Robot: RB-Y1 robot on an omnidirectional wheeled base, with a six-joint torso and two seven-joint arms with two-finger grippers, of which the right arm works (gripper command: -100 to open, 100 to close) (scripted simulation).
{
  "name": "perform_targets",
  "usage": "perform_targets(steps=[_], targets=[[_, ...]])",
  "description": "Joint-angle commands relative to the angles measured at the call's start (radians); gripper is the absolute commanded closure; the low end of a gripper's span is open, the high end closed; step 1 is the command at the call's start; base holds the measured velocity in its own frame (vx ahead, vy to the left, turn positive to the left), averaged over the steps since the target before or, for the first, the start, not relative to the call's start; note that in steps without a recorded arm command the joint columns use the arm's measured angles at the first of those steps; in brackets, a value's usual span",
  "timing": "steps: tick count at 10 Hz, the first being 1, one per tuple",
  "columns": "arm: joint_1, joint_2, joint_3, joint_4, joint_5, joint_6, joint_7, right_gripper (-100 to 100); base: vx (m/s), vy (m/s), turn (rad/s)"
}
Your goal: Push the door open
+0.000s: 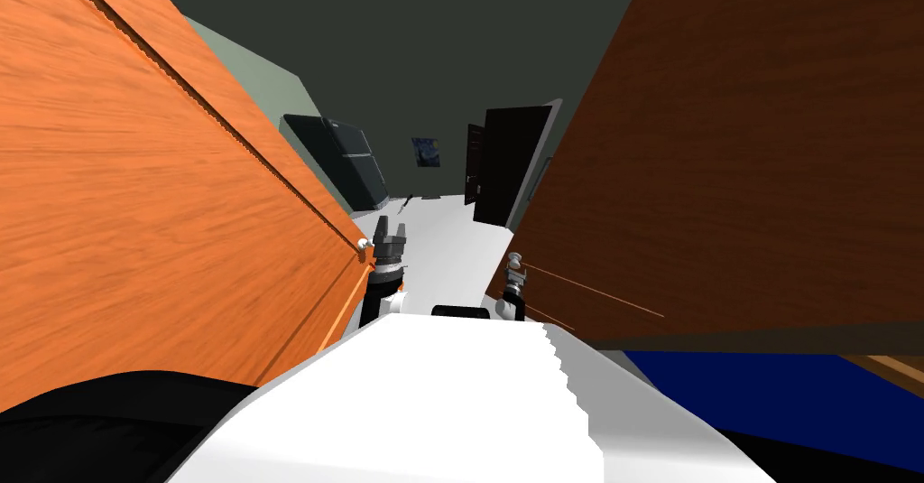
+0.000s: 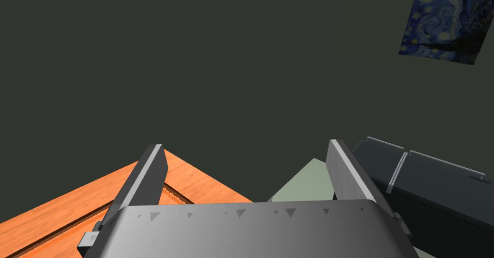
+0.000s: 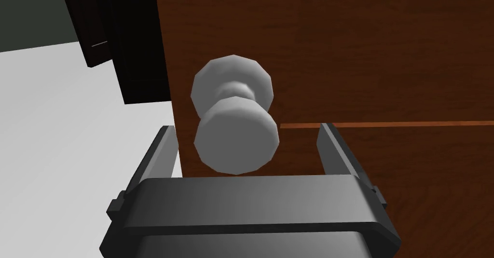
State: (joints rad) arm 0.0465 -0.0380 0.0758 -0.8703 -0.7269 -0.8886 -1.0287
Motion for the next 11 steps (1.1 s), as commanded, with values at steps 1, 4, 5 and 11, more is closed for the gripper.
perform_targets(steps=[1, 4, 5, 11], targets=[[0.0, 0.011, -0.003, -0.001, -0.002, 0.003, -0.004, -100, 0.184, -0.12, 0.021], [-0.001, 0.006, -0.001, 0.003, -0.001, 0.0, -0.004, 100, 0.017, -0.008, 0.006], [-0.001, 0.006, -0.001, 0.003, -0.001, 0.0, -0.004, 100, -0.024, 0.018, -0.011], [-0.002, -0.01, -0.02, 0.007, -0.02, 0.002, -0.006, 100, 0.069, -0.004, -0.006]])
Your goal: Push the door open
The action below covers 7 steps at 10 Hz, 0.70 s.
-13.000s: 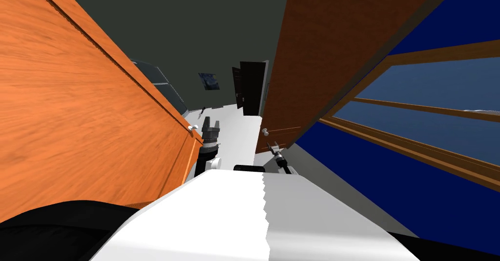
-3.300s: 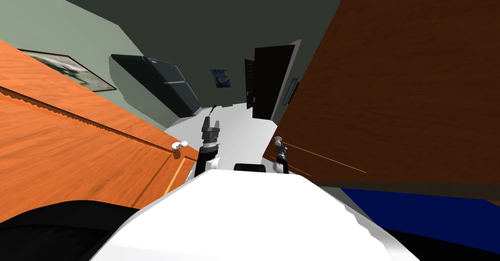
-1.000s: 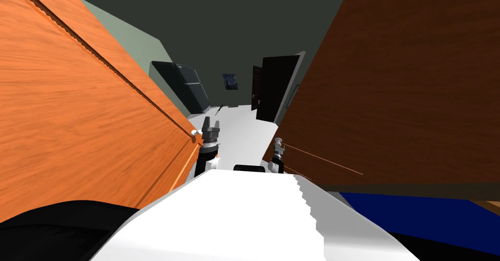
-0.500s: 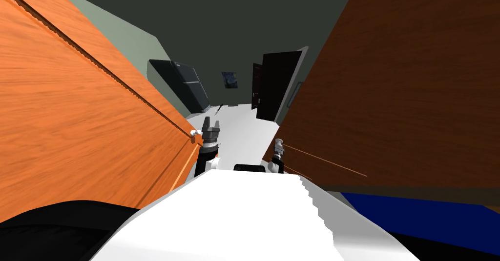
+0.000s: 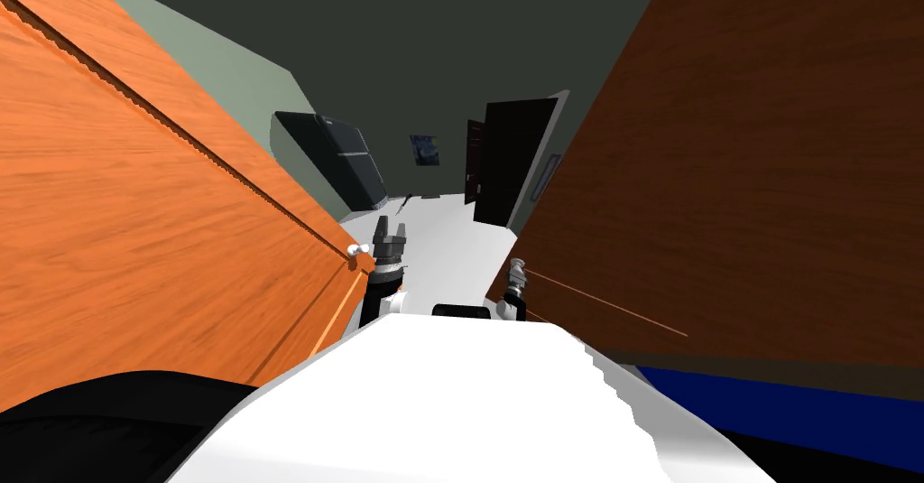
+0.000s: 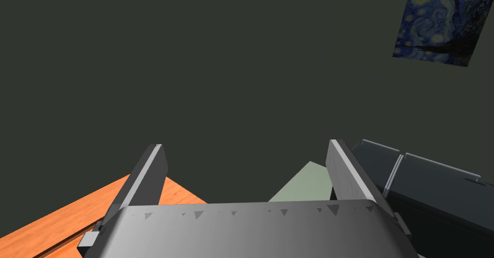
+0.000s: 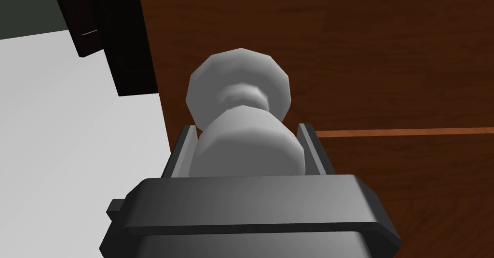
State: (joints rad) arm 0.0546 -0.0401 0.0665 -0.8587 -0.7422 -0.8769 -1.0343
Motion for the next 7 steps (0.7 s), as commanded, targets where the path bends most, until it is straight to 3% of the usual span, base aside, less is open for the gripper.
perform_targets(steps=[1, 3, 6, 7], targets=[[-0.012, -0.01, -0.017, -0.005, -0.01, -0.011, -0.001, 100, 0.189, -0.014, -0.013], [-0.014, -0.009, -0.03, -0.006, -0.023, -0.013, -0.003, 100, 0.208, -0.035, -0.031], [-0.02, 0.009, -0.054, -0.006, -0.046, -0.017, -0.006, 100, 0.248, -0.04, -0.038], [-0.018, 0.007, -0.048, 0.005, -0.041, -0.018, -0.007, 100, 0.091, -0.027, -0.012]])
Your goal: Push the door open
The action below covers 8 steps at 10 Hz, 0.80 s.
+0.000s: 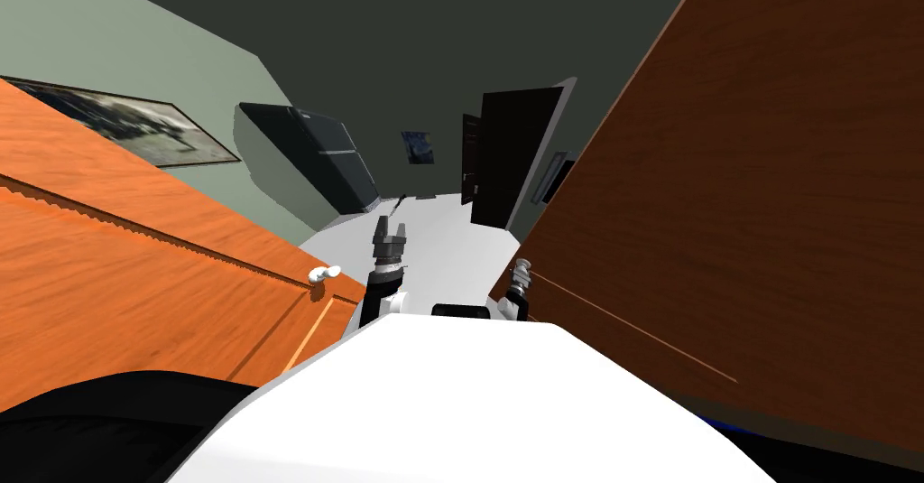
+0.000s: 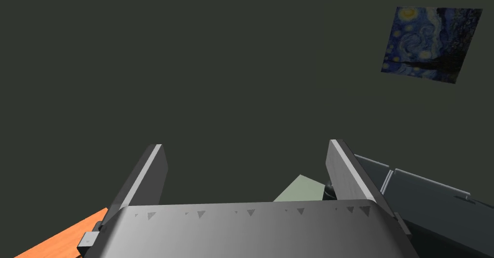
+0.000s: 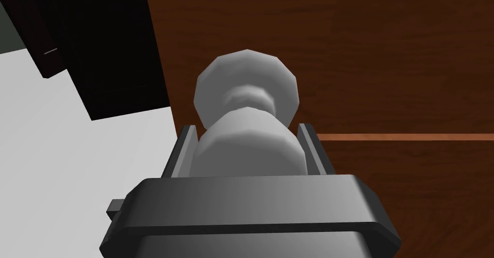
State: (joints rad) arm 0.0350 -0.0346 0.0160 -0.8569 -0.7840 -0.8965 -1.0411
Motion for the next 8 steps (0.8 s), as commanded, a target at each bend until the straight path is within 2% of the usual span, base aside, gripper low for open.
perform_targets(steps=[1, 5, 8], targets=[[-0.001, -0.01, -0.014, 0.001, -0.01, -0.003, 0.003, 100, 0.13, -0.008, -0.033], [-0.003, -0.023, -0.059, 0.003, -0.042, -0.011, 0.014, 100, 0.234, -0.02, -0.067], [-0.005, -0.018, -0.097, 0.004, -0.069, -0.019, 0.023, 100, 0.255, -0.032, -0.071]])
